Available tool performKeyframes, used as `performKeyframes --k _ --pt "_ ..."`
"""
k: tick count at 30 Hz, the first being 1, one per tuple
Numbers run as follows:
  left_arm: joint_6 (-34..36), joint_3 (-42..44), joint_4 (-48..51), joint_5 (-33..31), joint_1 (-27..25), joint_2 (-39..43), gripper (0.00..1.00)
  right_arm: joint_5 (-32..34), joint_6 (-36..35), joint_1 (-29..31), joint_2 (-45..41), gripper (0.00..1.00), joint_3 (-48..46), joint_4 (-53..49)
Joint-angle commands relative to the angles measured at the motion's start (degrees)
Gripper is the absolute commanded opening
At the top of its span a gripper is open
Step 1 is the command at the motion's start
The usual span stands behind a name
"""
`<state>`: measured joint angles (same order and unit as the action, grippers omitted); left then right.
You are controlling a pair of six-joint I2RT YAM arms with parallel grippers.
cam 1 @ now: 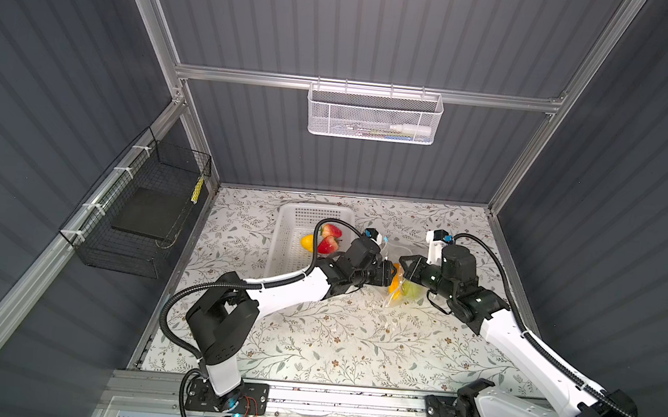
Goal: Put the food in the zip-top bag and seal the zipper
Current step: 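Open the left gripper to release the mango inside the bag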
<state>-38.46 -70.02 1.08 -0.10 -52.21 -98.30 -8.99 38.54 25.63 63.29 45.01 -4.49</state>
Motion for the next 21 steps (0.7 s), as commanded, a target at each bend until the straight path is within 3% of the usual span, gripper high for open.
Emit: performKeyframes --k 1,11,16,21 --pt "2.2 -1.1 0.2 -1.4 -0.5 4.7 0.71 1.0 -1.3 -0.4 -0.6 0.0 1.5 -1.0" --pt "5.3 1.8 5.4 -12.2 -0.4 12.0 0.83 1.6 -2.5 -1.4 -2.8 0.0 1.6 -2.9" --pt "4.3 1.5 6.1 -9.8 -0.4 8.6 0.81 1.8 -3.0 -1.7 -3.7 0.0 1.2 -3.9" --pt "3.7 -1.0 6.6 -3.7 -0.4 2.8 0.67 1.9 -3.1 -2.0 -4.5 0.0 0.7 -4.5"
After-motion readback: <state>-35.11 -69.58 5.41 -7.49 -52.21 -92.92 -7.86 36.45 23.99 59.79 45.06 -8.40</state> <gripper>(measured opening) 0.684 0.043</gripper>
